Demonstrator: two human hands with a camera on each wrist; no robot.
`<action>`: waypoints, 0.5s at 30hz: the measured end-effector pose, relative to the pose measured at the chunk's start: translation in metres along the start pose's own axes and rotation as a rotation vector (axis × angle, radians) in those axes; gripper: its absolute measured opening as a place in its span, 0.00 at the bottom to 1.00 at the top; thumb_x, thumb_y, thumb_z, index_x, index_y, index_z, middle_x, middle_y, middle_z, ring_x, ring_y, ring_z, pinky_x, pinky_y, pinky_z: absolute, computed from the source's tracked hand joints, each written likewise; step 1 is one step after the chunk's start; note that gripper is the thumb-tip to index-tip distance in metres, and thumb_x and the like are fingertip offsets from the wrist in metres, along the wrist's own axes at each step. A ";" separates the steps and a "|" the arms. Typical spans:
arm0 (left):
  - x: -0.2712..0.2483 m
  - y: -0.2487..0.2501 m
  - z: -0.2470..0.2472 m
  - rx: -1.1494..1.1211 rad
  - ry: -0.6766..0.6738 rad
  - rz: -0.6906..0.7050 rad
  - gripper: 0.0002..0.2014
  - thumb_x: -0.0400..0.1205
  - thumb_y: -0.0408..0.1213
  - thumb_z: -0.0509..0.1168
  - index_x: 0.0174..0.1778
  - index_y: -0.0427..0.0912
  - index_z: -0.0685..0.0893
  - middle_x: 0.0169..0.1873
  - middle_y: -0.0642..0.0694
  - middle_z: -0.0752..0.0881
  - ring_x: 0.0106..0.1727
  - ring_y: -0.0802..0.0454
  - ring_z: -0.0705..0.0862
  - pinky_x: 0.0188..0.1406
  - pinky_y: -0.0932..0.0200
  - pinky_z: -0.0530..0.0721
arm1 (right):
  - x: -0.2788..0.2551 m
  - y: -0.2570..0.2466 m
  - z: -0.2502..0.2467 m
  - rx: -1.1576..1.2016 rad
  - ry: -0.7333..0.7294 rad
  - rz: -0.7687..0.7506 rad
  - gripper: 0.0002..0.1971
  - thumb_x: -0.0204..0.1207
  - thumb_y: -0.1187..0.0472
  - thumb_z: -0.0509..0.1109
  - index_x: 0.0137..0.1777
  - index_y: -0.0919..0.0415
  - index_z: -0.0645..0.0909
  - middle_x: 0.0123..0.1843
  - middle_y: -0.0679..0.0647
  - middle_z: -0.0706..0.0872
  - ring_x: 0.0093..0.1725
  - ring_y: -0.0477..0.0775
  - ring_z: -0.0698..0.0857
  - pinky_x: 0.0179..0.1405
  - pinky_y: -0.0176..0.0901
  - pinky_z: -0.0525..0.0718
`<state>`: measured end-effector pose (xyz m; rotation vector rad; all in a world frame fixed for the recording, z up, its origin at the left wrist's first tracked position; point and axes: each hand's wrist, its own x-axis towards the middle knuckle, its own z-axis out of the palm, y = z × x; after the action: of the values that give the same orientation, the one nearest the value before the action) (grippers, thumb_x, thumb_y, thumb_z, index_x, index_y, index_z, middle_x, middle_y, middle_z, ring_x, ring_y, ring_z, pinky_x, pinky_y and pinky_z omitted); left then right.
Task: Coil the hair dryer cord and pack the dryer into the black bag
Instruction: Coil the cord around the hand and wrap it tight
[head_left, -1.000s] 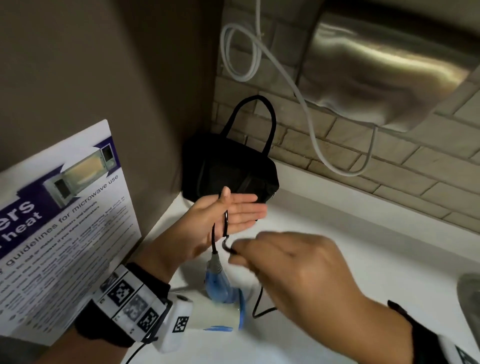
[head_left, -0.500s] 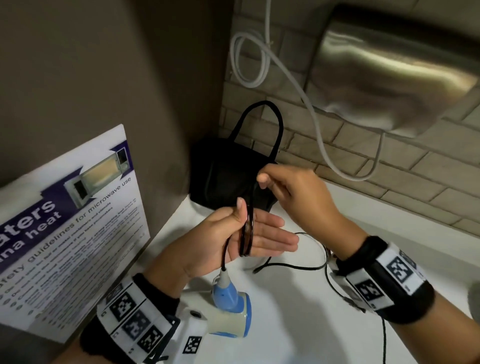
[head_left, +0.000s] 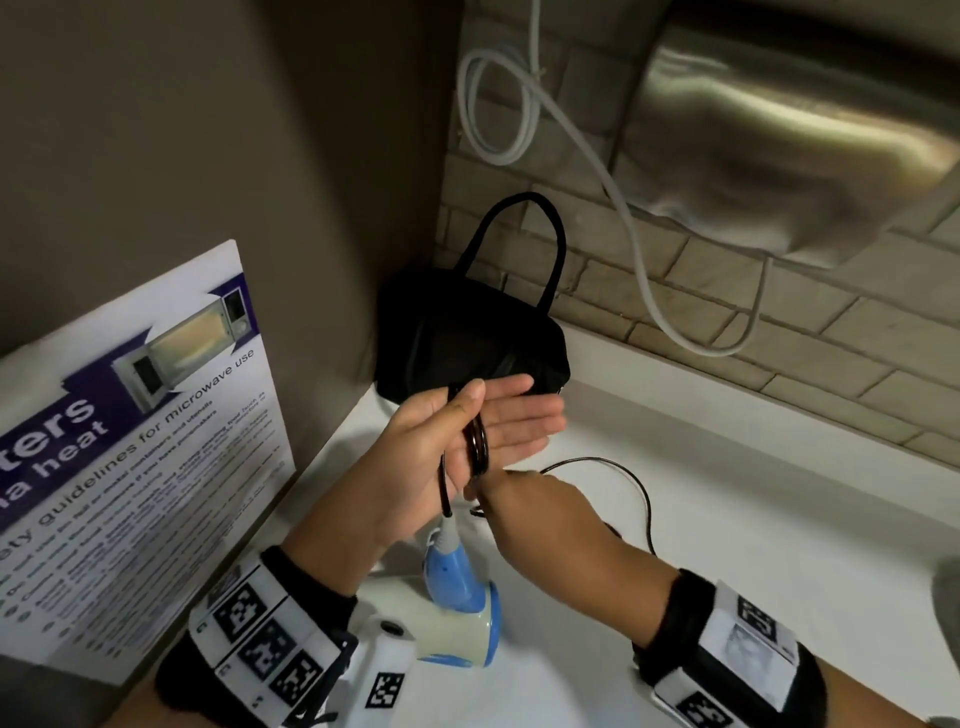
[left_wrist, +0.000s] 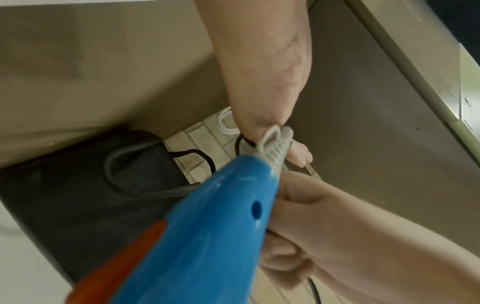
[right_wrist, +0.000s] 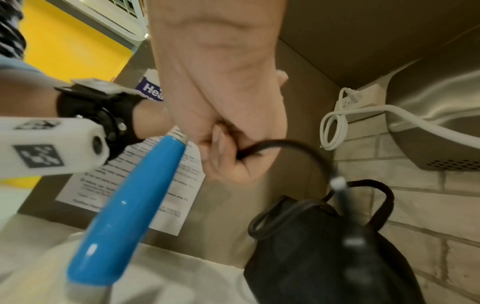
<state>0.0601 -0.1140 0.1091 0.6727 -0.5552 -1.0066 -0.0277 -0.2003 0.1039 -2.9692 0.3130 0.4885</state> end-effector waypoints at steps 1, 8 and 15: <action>0.000 0.001 -0.002 -0.016 0.009 0.014 0.18 0.85 0.34 0.49 0.62 0.31 0.78 0.56 0.33 0.89 0.60 0.39 0.87 0.55 0.52 0.87 | -0.015 0.010 0.000 -0.030 -0.013 -0.016 0.14 0.79 0.68 0.57 0.63 0.59 0.70 0.50 0.57 0.85 0.44 0.63 0.83 0.35 0.46 0.73; 0.004 0.009 -0.019 -0.008 0.070 0.067 0.19 0.85 0.28 0.52 0.72 0.28 0.71 0.64 0.31 0.83 0.68 0.36 0.82 0.69 0.44 0.78 | -0.053 -0.003 -0.009 -0.088 0.187 -0.031 0.16 0.66 0.67 0.68 0.53 0.54 0.75 0.41 0.49 0.87 0.30 0.59 0.74 0.20 0.39 0.54; 0.004 0.011 -0.023 0.005 0.094 0.069 0.19 0.86 0.28 0.49 0.74 0.29 0.69 0.66 0.31 0.82 0.69 0.36 0.81 0.71 0.44 0.75 | -0.078 0.015 -0.020 -0.099 0.346 0.016 0.27 0.43 0.66 0.82 0.40 0.43 0.77 0.25 0.39 0.83 0.15 0.50 0.68 0.19 0.26 0.42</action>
<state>0.0840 -0.1083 0.1021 0.6976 -0.4958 -0.9048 -0.0974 -0.2033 0.1470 -3.1425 0.3526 -0.0134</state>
